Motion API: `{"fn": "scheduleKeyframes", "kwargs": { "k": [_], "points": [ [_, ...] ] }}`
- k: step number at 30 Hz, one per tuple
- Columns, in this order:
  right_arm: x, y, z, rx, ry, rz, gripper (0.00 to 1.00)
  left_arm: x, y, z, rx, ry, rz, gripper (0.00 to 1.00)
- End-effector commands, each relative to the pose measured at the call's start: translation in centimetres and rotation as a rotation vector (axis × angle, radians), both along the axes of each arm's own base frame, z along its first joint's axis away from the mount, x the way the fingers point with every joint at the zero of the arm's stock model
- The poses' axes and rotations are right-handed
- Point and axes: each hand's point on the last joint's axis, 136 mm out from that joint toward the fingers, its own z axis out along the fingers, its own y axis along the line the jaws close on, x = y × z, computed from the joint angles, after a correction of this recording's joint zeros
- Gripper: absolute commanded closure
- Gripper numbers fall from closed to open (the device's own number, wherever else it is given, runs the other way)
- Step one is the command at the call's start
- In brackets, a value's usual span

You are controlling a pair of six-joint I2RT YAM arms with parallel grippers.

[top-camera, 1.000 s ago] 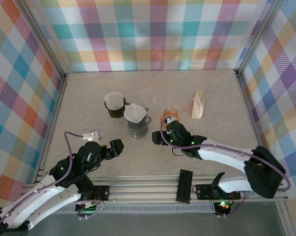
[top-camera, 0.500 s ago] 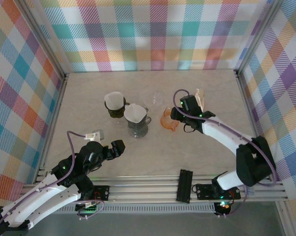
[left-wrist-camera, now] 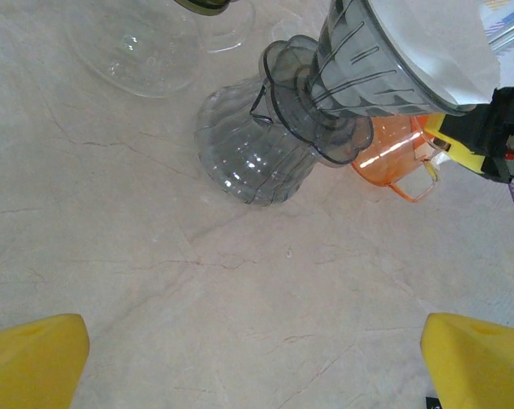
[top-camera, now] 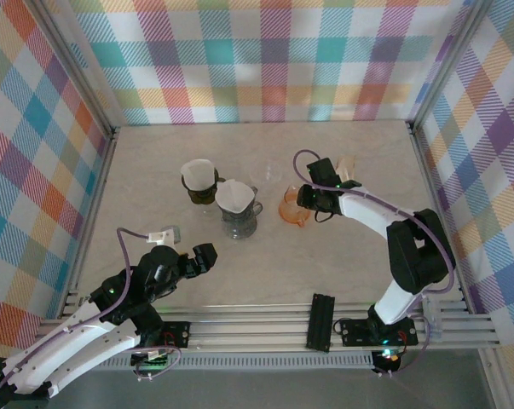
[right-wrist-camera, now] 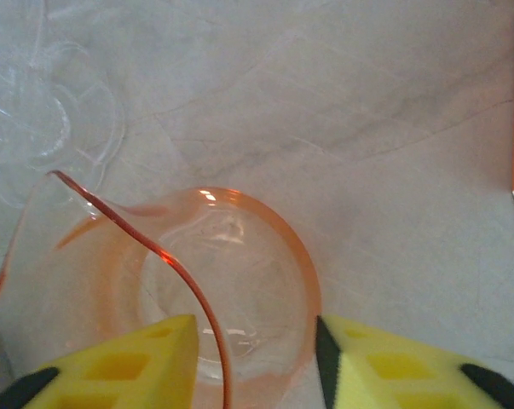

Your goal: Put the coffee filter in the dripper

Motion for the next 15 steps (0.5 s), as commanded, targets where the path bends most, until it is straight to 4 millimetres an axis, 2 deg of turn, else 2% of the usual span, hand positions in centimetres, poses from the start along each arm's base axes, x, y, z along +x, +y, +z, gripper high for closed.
{"fn": "scheduleKeyframes", "kwargs": {
  "k": [1,6,10,15],
  "points": [
    [-0.4,-0.1,-0.2,-0.01,0.025,0.019,0.65,0.2,0.4,0.0,-0.011,-0.013,0.027,0.0],
    [-1.2,-0.4,0.1,-0.019,0.025,0.03,0.8,0.2,0.5,-0.1,-0.013,-0.013,0.029,0.0],
    [-2.7,-0.7,0.5,-0.022,0.038,0.054,0.88,0.1,0.6,0.0,-0.013,-0.013,0.03,0.0],
    [-6.0,-0.4,1.8,-0.067,0.024,0.13,0.9,0.1,0.7,0.2,-0.021,-0.022,0.033,0.0]
  ]
}}
